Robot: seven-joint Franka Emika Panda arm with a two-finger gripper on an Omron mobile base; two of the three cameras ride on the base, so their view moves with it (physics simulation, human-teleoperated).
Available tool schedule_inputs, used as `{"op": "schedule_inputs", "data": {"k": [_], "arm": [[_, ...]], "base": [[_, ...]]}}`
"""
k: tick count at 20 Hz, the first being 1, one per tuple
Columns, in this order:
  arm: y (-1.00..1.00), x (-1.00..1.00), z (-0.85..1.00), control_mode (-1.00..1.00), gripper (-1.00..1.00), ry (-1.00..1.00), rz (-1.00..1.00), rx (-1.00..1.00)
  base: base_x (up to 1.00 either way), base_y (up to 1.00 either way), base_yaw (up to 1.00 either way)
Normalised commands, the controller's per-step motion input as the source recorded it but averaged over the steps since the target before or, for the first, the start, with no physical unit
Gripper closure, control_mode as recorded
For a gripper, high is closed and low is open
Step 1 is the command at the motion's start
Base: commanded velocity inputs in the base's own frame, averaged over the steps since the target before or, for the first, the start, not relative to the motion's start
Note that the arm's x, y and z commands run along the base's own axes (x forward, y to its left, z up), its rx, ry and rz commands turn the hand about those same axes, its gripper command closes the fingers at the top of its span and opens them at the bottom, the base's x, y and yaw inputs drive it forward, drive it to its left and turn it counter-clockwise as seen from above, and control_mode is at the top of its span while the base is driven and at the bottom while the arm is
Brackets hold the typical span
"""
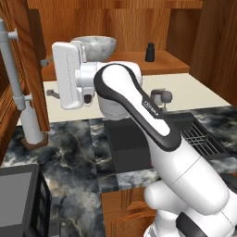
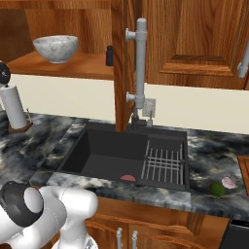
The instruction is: Open the cabinet. Place the bowl and condiment on the counter. Then place the lime and garlic on the cutting board.
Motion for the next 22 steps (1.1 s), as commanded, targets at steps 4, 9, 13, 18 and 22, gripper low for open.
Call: {"op": "schedule_inputs", "data": {"k": [4, 9, 13, 18, 22], "arm": [[-0.18, -0.01, 0.00, -1.00, -1.00, 0.00, 0.00, 0.01], [-0.12, -0.01, 0.01, -1.00, -1.00, -0.01, 0.00, 0.00], [-0.07, -0.12, 0.13, -1.00, -1.00, -0.10, 0.00, 0.00], [-0.16, -0.19, 0.18, -1.00, -1.00, -0.11, -0.03, 0.00], [-0.35, -0.08, 0.05, -1.00, -1.00, -0.08, -0.04, -0.01]], "base": [[0.00, 0.00, 0.00], [0.00, 0.00, 0.00], [0.00, 0.00, 0.00], [0.00, 0.00, 0.00], [0.00, 0.00, 0.00]]}}
